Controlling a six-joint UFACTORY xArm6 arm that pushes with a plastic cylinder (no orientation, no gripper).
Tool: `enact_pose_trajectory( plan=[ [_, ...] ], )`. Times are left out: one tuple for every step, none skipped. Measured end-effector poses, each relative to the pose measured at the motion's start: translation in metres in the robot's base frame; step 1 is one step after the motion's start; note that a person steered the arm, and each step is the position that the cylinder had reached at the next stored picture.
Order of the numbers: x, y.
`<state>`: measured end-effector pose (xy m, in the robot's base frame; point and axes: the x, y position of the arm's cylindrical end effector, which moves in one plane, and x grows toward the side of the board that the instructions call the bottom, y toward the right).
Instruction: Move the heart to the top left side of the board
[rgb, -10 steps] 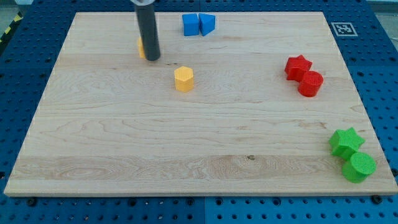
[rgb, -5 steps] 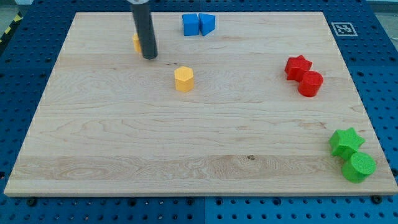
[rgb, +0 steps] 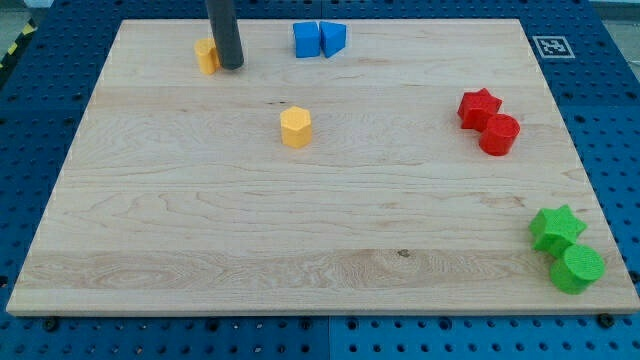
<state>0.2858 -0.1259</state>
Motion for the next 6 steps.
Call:
enact_pose_trajectory(
  plan=[
    [0.019, 0.001],
    [0.02, 0.001],
    [0.007, 0.0],
    [-0.011, -0.011],
    [-0.013, -0.016],
    [0.005, -0.016]
  ],
)
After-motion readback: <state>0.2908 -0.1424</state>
